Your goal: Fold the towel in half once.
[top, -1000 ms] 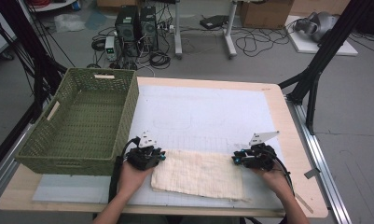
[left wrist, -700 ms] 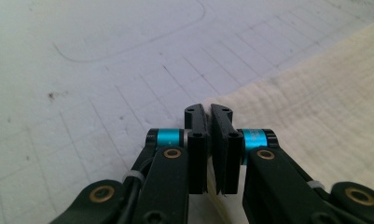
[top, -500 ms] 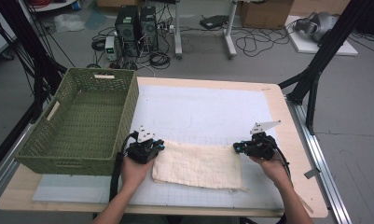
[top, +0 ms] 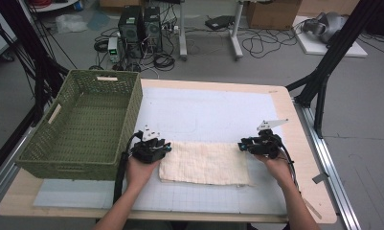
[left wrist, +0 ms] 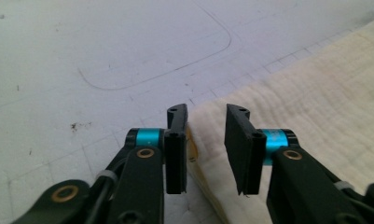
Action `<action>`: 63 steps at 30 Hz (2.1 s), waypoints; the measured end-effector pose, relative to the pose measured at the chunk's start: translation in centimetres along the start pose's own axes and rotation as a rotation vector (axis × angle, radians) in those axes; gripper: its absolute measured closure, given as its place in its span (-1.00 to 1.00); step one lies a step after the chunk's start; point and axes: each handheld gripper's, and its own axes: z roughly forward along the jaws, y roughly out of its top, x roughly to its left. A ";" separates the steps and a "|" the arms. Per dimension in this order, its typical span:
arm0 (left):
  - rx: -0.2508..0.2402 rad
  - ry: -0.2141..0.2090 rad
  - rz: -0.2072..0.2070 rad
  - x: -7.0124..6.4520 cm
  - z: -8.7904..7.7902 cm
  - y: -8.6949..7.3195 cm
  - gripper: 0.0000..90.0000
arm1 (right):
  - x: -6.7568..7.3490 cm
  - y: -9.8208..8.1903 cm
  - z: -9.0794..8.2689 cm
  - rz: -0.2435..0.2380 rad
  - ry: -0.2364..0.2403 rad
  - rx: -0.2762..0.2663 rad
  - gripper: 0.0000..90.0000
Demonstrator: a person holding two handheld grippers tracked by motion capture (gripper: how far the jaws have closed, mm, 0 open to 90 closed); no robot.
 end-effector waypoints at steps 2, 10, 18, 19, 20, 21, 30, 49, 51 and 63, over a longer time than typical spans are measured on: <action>-0.009 -0.003 0.011 -0.1 -0.2 0.0 0.45 | 0.2 0.0 -0.3 0.021 0.014 -0.014 0.23; -0.026 -0.023 0.005 0.1 -0.7 0.1 0.32 | 1.5 0.1 -1.3 -0.009 -0.002 -0.030 -0.08; -0.037 -0.038 -0.001 0.1 -0.6 0.1 0.29 | 1.8 -0.9 -1.0 -0.031 -0.015 -0.022 -0.12; -0.037 -0.041 0.001 0.1 -0.6 0.1 0.29 | 1.8 -1.0 -0.9 -0.034 -0.013 -0.028 -0.13; -0.038 -0.042 0.000 0.1 -0.6 0.1 0.29 | 1.8 -1.1 -0.9 -0.031 -0.010 -0.030 -0.14; -0.039 -0.045 -0.003 0.1 -0.6 0.1 0.28 | 1.8 -1.0 -0.9 -0.036 -0.012 -0.028 -0.14; -0.044 -0.058 -0.011 0.0 -0.5 0.3 0.28 | 2.0 -0.9 -0.7 -0.038 -0.005 -0.048 -0.16; -0.044 -0.057 -0.013 0.7 -0.1 2.5 0.32 | 1.7 2.1 -0.7 -0.054 -0.006 -0.039 -0.15; -0.038 -0.052 -0.013 0.7 0.0 2.4 0.32 | 1.6 2.1 -0.5 -0.051 -0.007 -0.034 -0.14; -0.004 -0.037 -0.001 0.9 0.4 2.2 0.34 | 0.9 1.6 -0.3 -0.028 -0.014 -0.004 -0.14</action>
